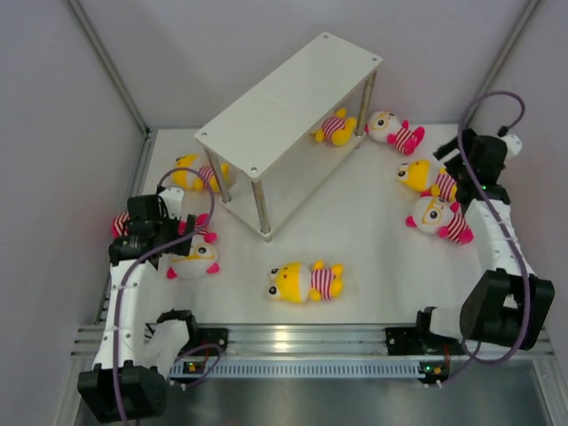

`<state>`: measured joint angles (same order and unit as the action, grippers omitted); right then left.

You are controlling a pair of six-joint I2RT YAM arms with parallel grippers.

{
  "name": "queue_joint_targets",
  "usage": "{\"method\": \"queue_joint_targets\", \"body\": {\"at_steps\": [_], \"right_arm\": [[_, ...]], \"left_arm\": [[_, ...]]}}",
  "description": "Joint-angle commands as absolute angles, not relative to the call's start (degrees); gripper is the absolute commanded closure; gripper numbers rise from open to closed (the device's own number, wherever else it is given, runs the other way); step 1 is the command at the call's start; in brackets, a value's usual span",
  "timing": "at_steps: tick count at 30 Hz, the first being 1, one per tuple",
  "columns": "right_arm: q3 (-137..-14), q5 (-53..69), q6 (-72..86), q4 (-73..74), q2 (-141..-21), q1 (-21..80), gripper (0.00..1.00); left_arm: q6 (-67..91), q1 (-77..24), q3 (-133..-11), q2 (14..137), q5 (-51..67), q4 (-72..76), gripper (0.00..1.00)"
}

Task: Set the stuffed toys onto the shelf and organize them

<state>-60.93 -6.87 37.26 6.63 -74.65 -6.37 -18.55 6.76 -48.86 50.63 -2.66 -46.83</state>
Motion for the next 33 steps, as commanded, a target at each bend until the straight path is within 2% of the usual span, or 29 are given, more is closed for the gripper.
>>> {"method": "queue_joint_targets", "body": {"at_steps": [1,6,11,18,21,24,25,26,28,30,31,32,33], "right_arm": [[-58.45,-4.38,29.63,13.8,-74.79,-16.85,0.13],[-62.57,1.65,26.11,13.88,-82.95,-27.67,0.13],[-73.56,12.91,21.45,21.17,-98.95,-28.57,0.1],[-67.85,21.62,21.8,11.87,-102.3,-28.48,0.12],[-68.64,23.55,22.41,10.47,-105.54,-28.21,0.17],[-68.38,24.87,23.38,8.01,-106.7,-28.21,0.26],[-68.12,25.48,23.47,6.43,-106.96,-28.21,0.41],[-68.03,25.66,23.64,5.63,-106.96,-28.21,0.49],[-67.59,26.19,23.55,3.18,-106.7,-28.21,0.65],[-67.76,26.37,23.56,2.03,-105.91,-28.21,0.73],[-67.94,26.63,23.64,1.59,-105.65,-28.21,0.88],[-68.11,26.63,23.9,0.8,-105.12,-28.21,0.96],[-68.03,26.2,23.99,0.44,-103.55,-28.13,1.0]], "left_arm": [[-17.84,5.28,-49.04,48.87,-4.13,-46.76,0.01],[-18.02,3.52,-48.25,48.34,-4.13,-46.84,0.01],[-18.11,3.34,-47.9,48.43,-4.66,-46.76,0.01],[-17.93,3.25,-47.81,49.92,-5.54,-46.76,0.01],[-17.75,3.25,-48.25,50.45,-6.15,-46.76,0.01],[-17.58,3.25,-48.34,50.8,-6.77,-46.76,0.01],[-17.49,3.34,-48.34,50.89,-6.77,-46.76,0.01],[-17.49,3.25,-48.17,50.89,-6.77,-46.76,0.01],[-17.49,3.43,-48.16,51.15,-6.68,-46.67,0.01],[-17.49,3.34,-48.08,51.33,-6.68,-46.76,0.01],[-17.58,3.43,-48.08,51.33,-6.77,-46.76,0.01],[-17.49,3.43,-48.08,51.42,-6.77,-46.67,0.01],[-17.58,3.34,-47.99,51.59,-6.68,-46.67,0.01]]}}
